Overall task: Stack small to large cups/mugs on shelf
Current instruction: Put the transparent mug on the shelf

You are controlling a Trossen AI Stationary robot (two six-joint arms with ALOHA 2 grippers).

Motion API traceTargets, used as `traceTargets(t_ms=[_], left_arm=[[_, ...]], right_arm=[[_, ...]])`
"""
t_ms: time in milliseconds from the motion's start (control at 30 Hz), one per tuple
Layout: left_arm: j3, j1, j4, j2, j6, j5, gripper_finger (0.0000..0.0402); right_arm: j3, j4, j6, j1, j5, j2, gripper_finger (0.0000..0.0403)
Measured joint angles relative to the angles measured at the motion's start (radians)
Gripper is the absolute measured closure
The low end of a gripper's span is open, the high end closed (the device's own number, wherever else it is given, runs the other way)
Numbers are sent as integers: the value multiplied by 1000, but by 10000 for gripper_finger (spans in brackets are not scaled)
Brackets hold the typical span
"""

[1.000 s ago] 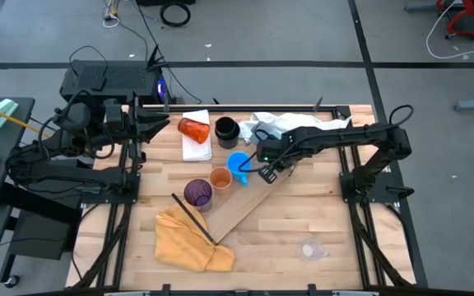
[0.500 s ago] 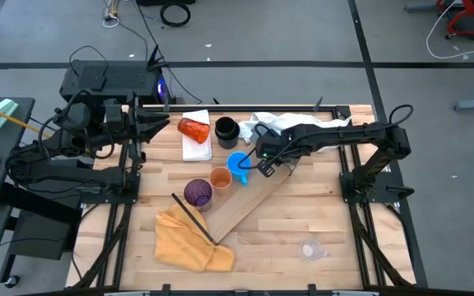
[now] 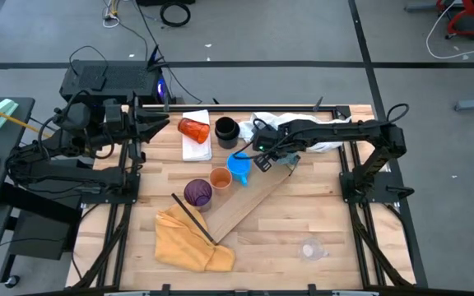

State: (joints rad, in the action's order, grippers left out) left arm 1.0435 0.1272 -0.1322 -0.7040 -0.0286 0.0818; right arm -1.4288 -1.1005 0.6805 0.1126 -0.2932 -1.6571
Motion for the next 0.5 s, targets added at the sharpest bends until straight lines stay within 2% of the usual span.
traceTargets(t_ms=[500], left_arm=[[0, 0, -6, 0, 19, 0, 332]], right_arm=[[0, 41, -25, 3, 9, -69, 403]])
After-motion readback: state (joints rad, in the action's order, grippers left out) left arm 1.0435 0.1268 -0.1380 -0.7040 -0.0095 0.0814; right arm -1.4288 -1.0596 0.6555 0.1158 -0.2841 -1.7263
